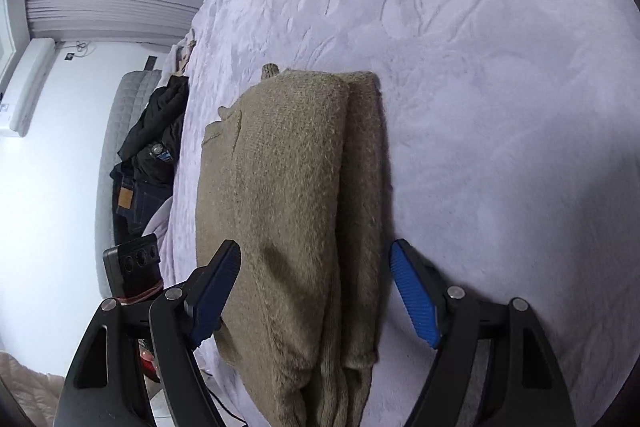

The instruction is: Fold small clothes

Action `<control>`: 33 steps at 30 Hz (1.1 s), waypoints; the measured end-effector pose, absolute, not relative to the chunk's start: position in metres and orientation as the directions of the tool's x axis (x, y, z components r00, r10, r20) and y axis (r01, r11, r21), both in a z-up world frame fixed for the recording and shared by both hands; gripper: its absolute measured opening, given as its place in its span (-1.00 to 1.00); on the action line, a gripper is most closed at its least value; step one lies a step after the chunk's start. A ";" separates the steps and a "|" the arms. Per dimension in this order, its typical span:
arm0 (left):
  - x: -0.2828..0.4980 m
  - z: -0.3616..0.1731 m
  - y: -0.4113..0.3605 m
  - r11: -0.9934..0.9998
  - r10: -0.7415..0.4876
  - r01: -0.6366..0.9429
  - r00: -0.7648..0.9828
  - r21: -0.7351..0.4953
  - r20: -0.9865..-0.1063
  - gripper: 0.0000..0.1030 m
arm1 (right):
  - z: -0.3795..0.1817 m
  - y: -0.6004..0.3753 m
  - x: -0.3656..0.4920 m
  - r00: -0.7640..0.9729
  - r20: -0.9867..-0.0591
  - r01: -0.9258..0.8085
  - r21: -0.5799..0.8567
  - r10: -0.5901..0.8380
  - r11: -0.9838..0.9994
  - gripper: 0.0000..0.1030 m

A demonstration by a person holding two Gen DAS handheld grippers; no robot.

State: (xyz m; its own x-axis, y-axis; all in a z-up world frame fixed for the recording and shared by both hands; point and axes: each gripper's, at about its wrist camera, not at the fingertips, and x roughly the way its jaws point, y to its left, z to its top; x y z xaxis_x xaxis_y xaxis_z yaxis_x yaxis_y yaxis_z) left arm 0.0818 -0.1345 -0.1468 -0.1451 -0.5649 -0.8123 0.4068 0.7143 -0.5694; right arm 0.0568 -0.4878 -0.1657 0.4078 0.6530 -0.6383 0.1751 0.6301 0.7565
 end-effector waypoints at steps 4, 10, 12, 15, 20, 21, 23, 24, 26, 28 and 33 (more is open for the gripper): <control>0.084 -0.149 -0.151 0.716 -0.562 0.408 -0.145 -0.567 -0.814 0.98 | -0.173 -0.478 0.078 0.381 -0.608 0.153 0.785 0.696 0.601 0.54; 0.077 -0.140 -0.137 0.721 -0.594 0.384 -0.088 -0.577 -0.800 0.65 | -0.179 -0.464 0.090 0.359 -0.626 0.194 0.776 0.693 0.600 -0.15; 0.075 -0.132 -0.127 0.693 -0.637 0.375 -0.080 -0.616 -0.767 0.47 | -0.172 -0.463 0.086 0.386 -0.598 0.201 0.797 0.702 0.569 -0.28; 0.073 -0.120 -0.113 0.653 -0.690 0.365 -0.075 -0.663 -0.720 0.33 | -0.162 -0.461 0.078 0.421 -0.543 0.203 0.837 0.727 0.508 -0.29; 0.059 -0.089 -0.099 0.617 -0.715 0.409 -0.064 -0.672 -0.696 0.33 | -0.139 -0.443 0.066 0.445 -0.476 0.185 0.878 0.759 0.442 -0.29; 0.054 -0.083 -0.096 0.615 -0.716 0.415 -0.060 -0.670 -0.695 0.33 | -0.132 -0.436 0.063 0.443 -0.473 0.179 0.879 0.762 0.442 -0.29; 0.045 -0.070 -0.081 0.613 -0.721 0.416 -0.052 -0.671 -0.691 0.33 | -0.122 -0.423 0.058 0.437 -0.462 0.172 0.885 0.771 0.433 -0.29; 0.042 -0.065 -0.073 0.615 -0.722 0.414 -0.049 -0.672 -0.690 0.33 | -0.117 -0.415 0.054 0.434 -0.453 0.171 0.890 0.778 0.423 -0.29; 0.033 -0.056 -0.055 0.620 -0.722 0.407 -0.038 -0.671 -0.691 0.33 | -0.110 -0.399 0.047 0.423 -0.440 0.168 0.897 0.793 0.408 -0.29; 0.020 -0.049 -0.033 0.641 -0.706 0.401 -0.025 -0.654 -0.708 0.33 | -0.106 -0.380 0.039 0.404 -0.431 0.162 0.902 0.806 0.401 -0.29; -0.001 -0.062 -0.004 0.710 -0.630 0.386 -0.023 -0.589 -0.776 0.33 | -0.126 -0.324 0.023 0.351 -0.446 0.161 0.895 0.823 0.416 -0.29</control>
